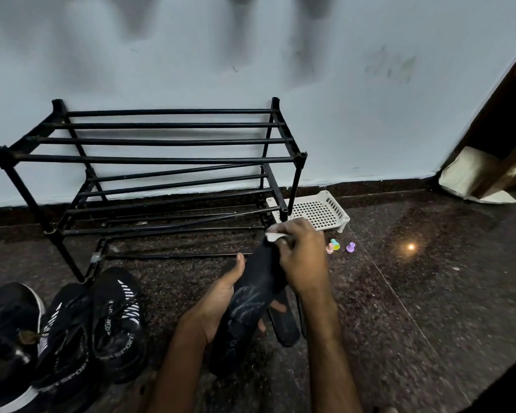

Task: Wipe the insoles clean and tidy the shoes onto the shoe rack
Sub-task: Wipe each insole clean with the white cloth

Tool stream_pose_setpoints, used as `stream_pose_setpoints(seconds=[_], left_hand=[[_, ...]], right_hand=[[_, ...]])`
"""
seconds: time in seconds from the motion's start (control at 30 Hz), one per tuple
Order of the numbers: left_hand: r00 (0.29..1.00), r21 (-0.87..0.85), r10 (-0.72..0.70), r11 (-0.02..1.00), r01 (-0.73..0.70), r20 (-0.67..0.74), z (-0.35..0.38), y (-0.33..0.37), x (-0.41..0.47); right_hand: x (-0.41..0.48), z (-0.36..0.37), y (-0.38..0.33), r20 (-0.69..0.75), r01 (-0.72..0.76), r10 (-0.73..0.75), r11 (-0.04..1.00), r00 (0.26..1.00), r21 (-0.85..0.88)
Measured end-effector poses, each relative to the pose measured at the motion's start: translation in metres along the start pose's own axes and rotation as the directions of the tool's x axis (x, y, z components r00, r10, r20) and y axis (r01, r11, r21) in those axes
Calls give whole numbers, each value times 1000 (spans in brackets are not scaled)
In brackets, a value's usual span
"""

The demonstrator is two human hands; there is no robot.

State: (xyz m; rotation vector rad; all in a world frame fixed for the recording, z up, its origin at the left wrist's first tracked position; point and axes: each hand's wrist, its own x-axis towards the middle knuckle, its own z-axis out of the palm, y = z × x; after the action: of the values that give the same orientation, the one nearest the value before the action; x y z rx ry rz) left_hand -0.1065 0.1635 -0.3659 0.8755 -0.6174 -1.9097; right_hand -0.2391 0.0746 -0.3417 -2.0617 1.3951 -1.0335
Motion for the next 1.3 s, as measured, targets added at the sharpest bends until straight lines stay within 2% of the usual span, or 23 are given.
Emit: stream_pose_setpoints(seconds=[0.07,0.13,0.2,0.27,0.33,0.37,0.43,0.5,0.57,0.6,0.67,0.73,0.77,0.8,0.87,0.93,0.97,1.0,1.07,1.17,1.23,1.3], left_hand=[[998,-60,42,997,-45,-49,2,4,-3],[993,-72,77,994,-83,-85,-2,8,-6],[993,-17,89,996,-91,-78,-6,11,-7],[996,29,61,998,-59,-63,-11,9,-9],[999,48,24,999,-23,-37,-16,9,-9],[1000,38,20,999,-19,-22,-16,10,-10],[998,-36,52,998,-52,-21,-19,13,-9],[992,-112,115,986,-121,-56,-22,19,-9],[983,-96,158,981,-166,-88,-25,24,-9],[983,-78,161,983,-168,-90,-25,26,-9],[990,-64,128,989,-132,-63,-27,24,-8],[995,-54,94,994,-95,-28,-25,21,-7],[996,-51,84,995,-85,-12,-25,19,-6],[996,-56,84,995,-84,-1,-23,18,-5],[994,-89,107,990,-108,-16,-21,17,-4],[990,-83,131,987,-135,-45,-21,20,-3],[990,-52,132,989,-135,-53,-22,22,-4],[990,-17,129,991,-130,-54,-22,23,-5],[992,29,115,993,-113,-51,-22,23,-7],[998,56,63,996,-62,-14,-24,18,-9],[1000,78,20,997,-21,23,-23,16,-7],[999,53,-13,999,11,40,-21,15,-7]], right_hand=[[-8,5,-5,217,34,-46,998,975,56],[-15,4,-1,352,13,-8,1000,936,-12],[-12,-1,8,280,5,28,993,959,-118],[-2,-3,8,71,-28,41,984,997,-176],[9,0,-1,-70,-31,23,994,997,-109],[12,3,-7,-64,5,-9,997,998,-72],[11,12,-21,102,90,-89,996,991,3],[0,19,-27,346,116,-132,991,929,67],[-6,20,-22,465,82,-79,997,882,13],[-5,18,-15,438,72,-46,996,898,-43],[2,12,-4,234,70,-23,979,972,-194],[11,6,-4,26,29,-25,982,999,-187],[15,4,-8,-31,41,-46,988,998,-146],[16,4,-13,-28,65,-68,992,997,-104],[10,2,-18,162,99,-93,995,982,-32],[1,-2,-14,367,79,-65,997,928,-22],[-1,-3,-9,375,69,-48,997,926,-41],[-1,-5,-5,313,65,-42,996,949,-64],[5,-7,0,100,47,-34,991,994,-129],[14,-7,-10,-128,35,-48,994,991,-103],[14,-3,-18,-115,65,-73,996,991,-66],[11,4,-23,58,114,-112,993,992,-25]])
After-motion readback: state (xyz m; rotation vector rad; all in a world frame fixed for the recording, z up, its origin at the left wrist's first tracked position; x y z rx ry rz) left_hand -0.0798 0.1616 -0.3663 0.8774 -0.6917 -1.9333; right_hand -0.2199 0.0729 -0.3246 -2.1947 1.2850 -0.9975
